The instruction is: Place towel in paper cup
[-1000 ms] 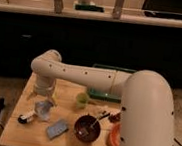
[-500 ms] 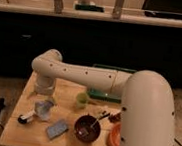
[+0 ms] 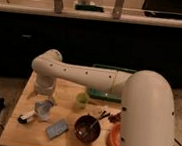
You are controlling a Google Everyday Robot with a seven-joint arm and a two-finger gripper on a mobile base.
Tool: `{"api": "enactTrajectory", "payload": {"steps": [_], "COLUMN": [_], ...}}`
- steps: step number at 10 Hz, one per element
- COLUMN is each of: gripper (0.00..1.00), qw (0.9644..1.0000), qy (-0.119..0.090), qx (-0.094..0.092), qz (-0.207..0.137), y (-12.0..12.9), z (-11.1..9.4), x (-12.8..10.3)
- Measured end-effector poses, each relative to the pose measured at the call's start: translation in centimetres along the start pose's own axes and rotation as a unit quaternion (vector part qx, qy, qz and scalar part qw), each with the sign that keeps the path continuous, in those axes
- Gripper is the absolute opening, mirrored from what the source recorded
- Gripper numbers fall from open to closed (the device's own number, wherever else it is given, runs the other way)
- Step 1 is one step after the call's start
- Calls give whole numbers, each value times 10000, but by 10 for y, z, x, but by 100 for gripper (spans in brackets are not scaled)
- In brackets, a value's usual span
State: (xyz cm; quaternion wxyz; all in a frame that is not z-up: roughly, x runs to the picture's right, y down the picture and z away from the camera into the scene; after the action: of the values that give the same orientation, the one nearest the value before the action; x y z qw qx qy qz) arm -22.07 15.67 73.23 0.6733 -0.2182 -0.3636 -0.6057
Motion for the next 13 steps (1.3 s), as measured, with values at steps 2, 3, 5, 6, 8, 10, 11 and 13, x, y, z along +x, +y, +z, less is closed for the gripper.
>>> {"api": "enactTrajectory", "payload": {"steps": [2, 3, 5, 6, 8, 10, 11, 13], "gripper": [80, 80, 80, 80, 80, 80, 80, 80], "qw": [10000, 10000, 10000, 10000, 10000, 10000, 10000, 10000], "qy": [1, 1, 0, 0, -5, -7, -7, -7], "qx": [0, 1, 0, 0, 1, -1, 0, -1], "qz": [3, 3, 3, 3, 5, 5, 5, 4], "y": [0, 0, 0, 0, 0, 1, 0, 0], "z": [0, 0, 0, 0, 1, 1, 1, 1], "x": [0, 0, 0, 0, 0, 0, 0, 0]}}
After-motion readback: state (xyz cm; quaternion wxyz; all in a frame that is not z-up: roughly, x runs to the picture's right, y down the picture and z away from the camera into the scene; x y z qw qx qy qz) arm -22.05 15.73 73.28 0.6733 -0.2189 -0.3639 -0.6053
